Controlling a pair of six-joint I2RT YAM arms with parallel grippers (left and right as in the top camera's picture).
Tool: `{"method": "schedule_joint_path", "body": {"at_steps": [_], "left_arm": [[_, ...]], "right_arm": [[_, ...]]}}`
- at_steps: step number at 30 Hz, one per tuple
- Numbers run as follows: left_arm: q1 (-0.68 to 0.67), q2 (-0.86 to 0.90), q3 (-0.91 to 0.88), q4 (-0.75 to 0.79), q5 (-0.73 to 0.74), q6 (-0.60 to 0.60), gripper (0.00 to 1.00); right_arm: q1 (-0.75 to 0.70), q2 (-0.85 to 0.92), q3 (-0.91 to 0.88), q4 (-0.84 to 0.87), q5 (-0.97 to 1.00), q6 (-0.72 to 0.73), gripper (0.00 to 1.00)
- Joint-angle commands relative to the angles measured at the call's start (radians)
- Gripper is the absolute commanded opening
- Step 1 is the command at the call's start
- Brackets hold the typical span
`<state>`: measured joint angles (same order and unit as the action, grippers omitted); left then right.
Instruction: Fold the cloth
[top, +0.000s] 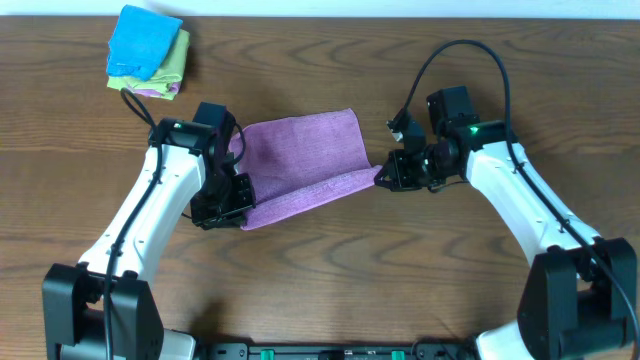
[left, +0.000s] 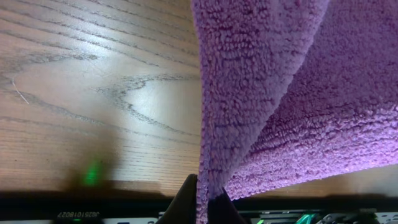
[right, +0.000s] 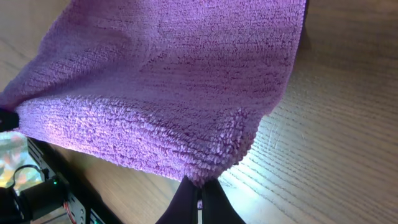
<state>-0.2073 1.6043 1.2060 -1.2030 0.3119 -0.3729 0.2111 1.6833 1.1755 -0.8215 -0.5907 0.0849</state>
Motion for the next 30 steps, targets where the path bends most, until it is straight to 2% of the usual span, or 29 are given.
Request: {"method": "schedule_joint_path", "body": {"at_steps": [1, 7, 9, 15, 26, 30], "left_arm": [[0.004, -0.010, 0.020, 0.013, -0.029, -0.024, 0.06], [0.006, -0.010, 0.020, 0.119, -0.038, -0.043, 0.06], [0.011, -0.010, 0.020, 0.180, -0.082, -0.082, 0.06], [0.028, -0.001, 0.020, 0.297, -0.175, -0.100, 0.06], [0.092, 0.121, 0.020, 0.416, -0.184, -0.099, 0.06], [0.092, 0.141, 0.020, 0.431, -0.182, -0.099, 0.06]], "right_arm": [[0.005, -0.017, 0.021, 0.017, 0.018, -0.023, 0.01], [0.040, -0.016, 0.021, 0.113, 0.048, -0.009, 0.01], [0.052, -0.015, 0.021, 0.163, 0.107, 0.016, 0.01], [0.056, 0.018, 0.021, 0.269, 0.116, 0.016, 0.01], [0.065, 0.121, 0.024, 0.439, 0.116, 0.063, 0.01], [0.065, 0.150, 0.055, 0.431, 0.116, 0.065, 0.01]]}}
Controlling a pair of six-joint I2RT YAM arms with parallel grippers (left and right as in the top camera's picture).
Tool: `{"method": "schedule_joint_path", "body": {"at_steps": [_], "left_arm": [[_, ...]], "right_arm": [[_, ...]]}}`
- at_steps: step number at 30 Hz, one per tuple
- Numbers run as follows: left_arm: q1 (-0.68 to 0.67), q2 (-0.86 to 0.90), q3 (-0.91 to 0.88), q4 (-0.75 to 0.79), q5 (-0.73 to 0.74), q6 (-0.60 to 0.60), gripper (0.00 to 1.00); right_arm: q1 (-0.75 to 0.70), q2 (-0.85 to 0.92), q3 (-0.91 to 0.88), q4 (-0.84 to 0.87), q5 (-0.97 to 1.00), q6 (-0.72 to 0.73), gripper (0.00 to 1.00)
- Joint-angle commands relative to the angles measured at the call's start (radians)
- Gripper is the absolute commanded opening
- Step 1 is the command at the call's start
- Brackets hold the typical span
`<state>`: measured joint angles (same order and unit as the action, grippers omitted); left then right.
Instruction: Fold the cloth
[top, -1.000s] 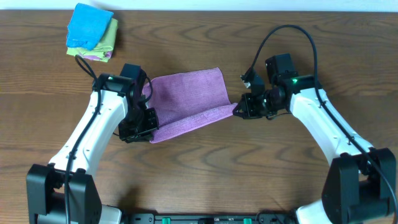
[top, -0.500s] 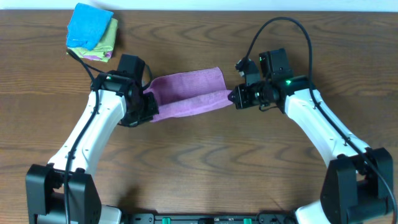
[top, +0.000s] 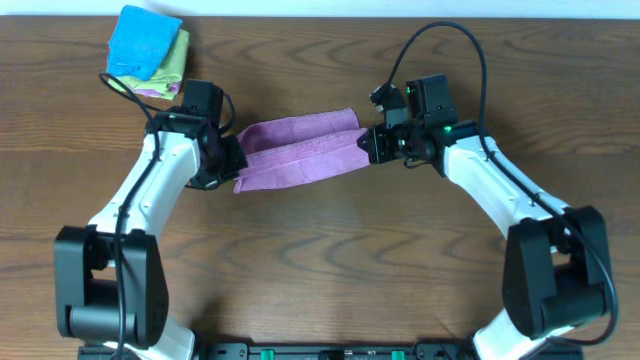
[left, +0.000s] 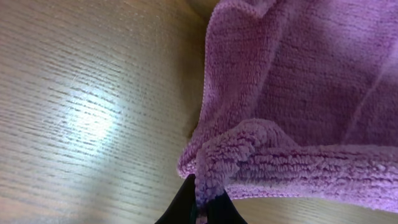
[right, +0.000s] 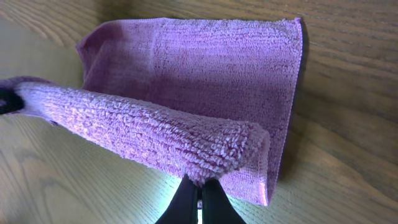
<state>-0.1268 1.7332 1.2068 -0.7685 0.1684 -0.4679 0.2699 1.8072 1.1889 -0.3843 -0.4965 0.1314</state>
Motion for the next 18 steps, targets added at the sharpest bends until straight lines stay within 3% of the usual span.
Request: {"method": "schedule_joint_path", "body": {"at_steps": [1, 8, 9, 11, 14, 18], "left_arm": [[0.011, 0.012, 0.019, -0.008, -0.036, -0.004, 0.06], [0.008, 0.011, 0.019, -0.208, 0.164, 0.043, 0.06], [0.003, 0.011, 0.019, -0.252, 0.177, 0.053, 0.15], [-0.004, 0.011, 0.019, -0.360, 0.191, 0.073, 0.91], [-0.006, 0.011, 0.019, -0.430, 0.190, 0.109, 0.95], [-0.006, 0.006, 0.019, -0.344, 0.180, 0.109, 0.95]], "right_arm": [[0.006, 0.026, 0.047, -0.014, 0.022, 0.018, 0.01], [0.006, 0.025, 0.128, -0.193, 0.018, -0.010, 0.01], [0.006, 0.025, 0.140, -0.222, 0.018, -0.021, 0.01], [0.005, 0.024, 0.172, -0.295, 0.025, -0.063, 0.01], [0.005, 0.024, 0.217, -0.373, 0.054, -0.093, 0.01], [0.005, 0.023, 0.269, -0.445, 0.075, -0.129, 0.01]]}}
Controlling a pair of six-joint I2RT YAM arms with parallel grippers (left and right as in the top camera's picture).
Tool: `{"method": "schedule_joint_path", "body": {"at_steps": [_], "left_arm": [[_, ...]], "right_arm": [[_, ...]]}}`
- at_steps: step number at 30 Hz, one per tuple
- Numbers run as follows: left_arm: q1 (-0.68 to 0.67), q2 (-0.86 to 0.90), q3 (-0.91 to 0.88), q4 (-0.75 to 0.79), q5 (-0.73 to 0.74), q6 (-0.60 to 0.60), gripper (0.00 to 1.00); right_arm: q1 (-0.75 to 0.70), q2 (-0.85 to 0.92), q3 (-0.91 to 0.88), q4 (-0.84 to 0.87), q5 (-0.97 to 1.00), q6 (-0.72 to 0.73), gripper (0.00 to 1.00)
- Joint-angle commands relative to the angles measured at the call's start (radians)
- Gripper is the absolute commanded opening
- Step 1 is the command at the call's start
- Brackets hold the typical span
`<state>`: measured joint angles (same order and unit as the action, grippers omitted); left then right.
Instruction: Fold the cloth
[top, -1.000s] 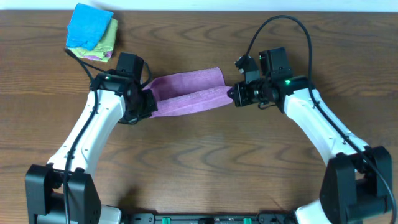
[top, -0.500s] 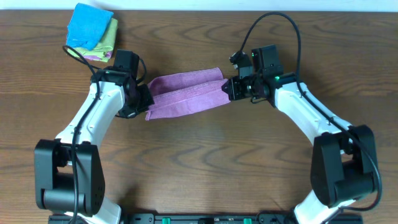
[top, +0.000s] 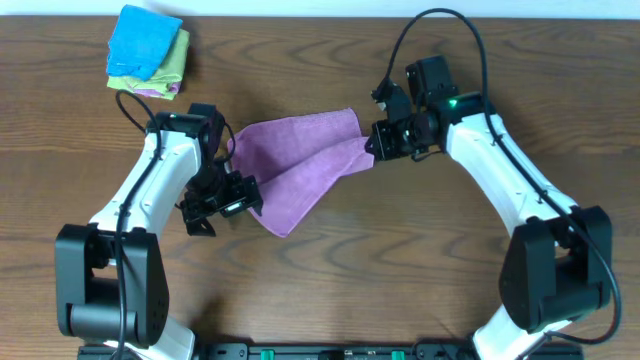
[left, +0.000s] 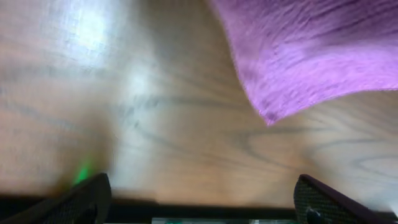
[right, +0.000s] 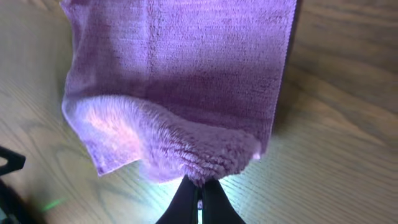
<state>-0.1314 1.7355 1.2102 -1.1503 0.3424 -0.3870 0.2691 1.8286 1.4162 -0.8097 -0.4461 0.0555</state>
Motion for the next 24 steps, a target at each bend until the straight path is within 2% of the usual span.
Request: {"method": "schedule_joint_path", "body": {"at_steps": [1, 7, 8, 9, 10, 13, 15, 17, 18, 19, 20, 22, 24], "left_arm": [[-0.002, 0.003, 0.016, 0.076, -0.013, 0.028, 0.95], [-0.002, 0.003, 0.016, 0.289, -0.047, 0.029, 0.95], [-0.002, 0.003, 0.016, 0.320, -0.046, 0.029, 0.96], [-0.002, 0.003, 0.016, 0.348, -0.046, 0.029, 0.97], [-0.002, 0.003, 0.016, 0.370, -0.046, 0.034, 0.98], [-0.002, 0.003, 0.016, 0.423, -0.047, 0.044, 1.00], [-0.002, 0.003, 0.016, 0.457, -0.047, 0.051, 0.93], [-0.002, 0.006, 0.016, 0.491, -0.047, 0.051, 0.82], [-0.002, 0.010, 0.016, 0.510, -0.047, 0.051, 0.74], [-0.002, 0.011, 0.016, 0.523, -0.046, 0.051, 0.62], [-0.002, 0.017, 0.015, 0.537, -0.047, 0.051, 0.52], [-0.002, 0.037, 0.015, 0.566, -0.046, 0.051, 0.27], [-0.002, 0.059, 0.015, 0.588, -0.045, 0.050, 0.16]], "right_arm": [[0.006, 0.002, 0.051, -0.037, 0.025, -0.063, 0.01], [0.003, 0.002, 0.069, -0.132, 0.032, -0.088, 0.01], [0.003, 0.002, 0.069, -0.159, 0.032, -0.091, 0.14], [0.003, 0.002, 0.069, -0.191, 0.032, -0.091, 0.51], [0.003, 0.002, 0.069, -0.218, 0.032, -0.092, 0.72], [0.003, 0.002, 0.069, -0.271, 0.032, -0.118, 0.77], [0.001, 0.002, 0.069, -0.286, 0.032, -0.121, 0.70], [0.000, 0.001, 0.069, -0.287, 0.032, -0.121, 0.59], [0.000, 0.000, 0.069, -0.286, 0.032, -0.121, 0.41], [0.000, -0.001, 0.069, -0.283, 0.032, -0.121, 0.07], [0.000, -0.002, 0.069, -0.277, 0.031, -0.121, 0.01], [0.006, -0.003, 0.069, -0.211, 0.031, -0.121, 0.01], [0.014, -0.002, 0.069, -0.149, 0.032, -0.121, 0.01]]}}
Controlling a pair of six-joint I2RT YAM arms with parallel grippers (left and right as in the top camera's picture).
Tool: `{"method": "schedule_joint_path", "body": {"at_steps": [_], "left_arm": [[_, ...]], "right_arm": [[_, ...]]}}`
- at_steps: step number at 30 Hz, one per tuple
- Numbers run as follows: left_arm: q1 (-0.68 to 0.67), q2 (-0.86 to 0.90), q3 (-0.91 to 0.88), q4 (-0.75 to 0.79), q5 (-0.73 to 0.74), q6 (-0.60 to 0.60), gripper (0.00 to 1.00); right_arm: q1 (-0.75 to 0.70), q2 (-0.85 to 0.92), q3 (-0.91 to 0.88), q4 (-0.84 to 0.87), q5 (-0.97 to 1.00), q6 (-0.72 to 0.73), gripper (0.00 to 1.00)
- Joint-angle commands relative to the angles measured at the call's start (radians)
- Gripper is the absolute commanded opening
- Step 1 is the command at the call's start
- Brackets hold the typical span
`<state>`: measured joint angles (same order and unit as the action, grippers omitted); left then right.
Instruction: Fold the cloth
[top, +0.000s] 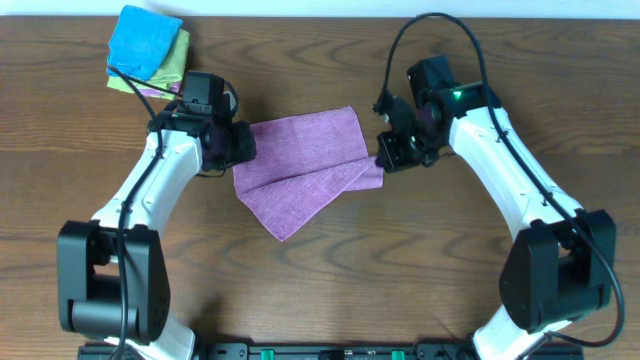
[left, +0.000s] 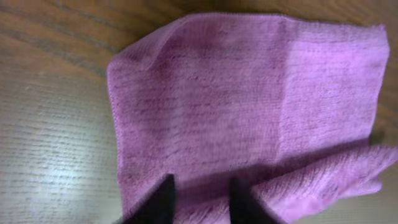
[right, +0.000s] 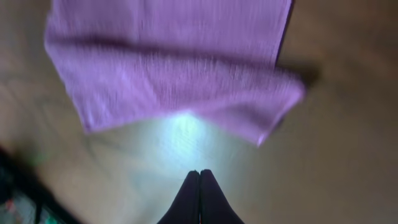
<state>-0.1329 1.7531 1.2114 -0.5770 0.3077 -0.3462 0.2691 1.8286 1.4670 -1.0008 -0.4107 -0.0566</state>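
Observation:
The purple cloth (top: 300, 165) lies on the wooden table, folded loosely and askew, with one corner pointing toward the front. The left wrist view shows the cloth (left: 236, 106) with a flap doubled over along its near side. My left gripper (top: 237, 147) hovers at the cloth's left edge; in its wrist view the left gripper (left: 200, 196) is open, fingers spread over the fabric. My right gripper (top: 384, 160) is at the cloth's right edge. The right gripper (right: 199, 180) is shut on nothing, and the cloth (right: 168, 68) lies beyond its tips.
A stack of folded cloths (top: 147, 52), blue over green and pink, sits at the table's back left corner. Bare wooden table (top: 320, 280) lies in front of the purple cloth.
My right gripper no longer holds the cloth corner, which now lies on the table. My left gripper has moved from the cloth's front left up to its left edge, still open.
Both grippers first held the cloth's near corners lifted off the table. Then they held that edge over the far edge, the cloth doubled. Then the left gripper was open and away, the cloth sagging askew from the right gripper. Now the cloth lies free, skewed.

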Motion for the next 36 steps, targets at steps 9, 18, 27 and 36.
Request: {"method": "schedule_joint_path", "body": {"at_steps": [9, 18, 27, 36], "left_arm": [[0.000, 0.136, 0.014, 0.085, -0.001, 0.002, 0.06], [0.000, 0.146, 0.014, 0.169, -0.027, 0.002, 0.06], [-0.001, 0.179, 0.014, 0.216, -0.034, 0.002, 0.06], [-0.013, 0.247, 0.014, 0.226, -0.027, 0.002, 0.06]], "right_arm": [[0.059, 0.058, 0.018, 0.233, 0.069, -0.008, 0.01], [0.066, 0.188, 0.018, 0.220, 0.105, -0.008, 0.01], [0.069, 0.227, 0.018, 0.228, 0.109, -0.008, 0.01], [0.080, 0.233, 0.018, 0.319, 0.146, 0.000, 0.01]]}}
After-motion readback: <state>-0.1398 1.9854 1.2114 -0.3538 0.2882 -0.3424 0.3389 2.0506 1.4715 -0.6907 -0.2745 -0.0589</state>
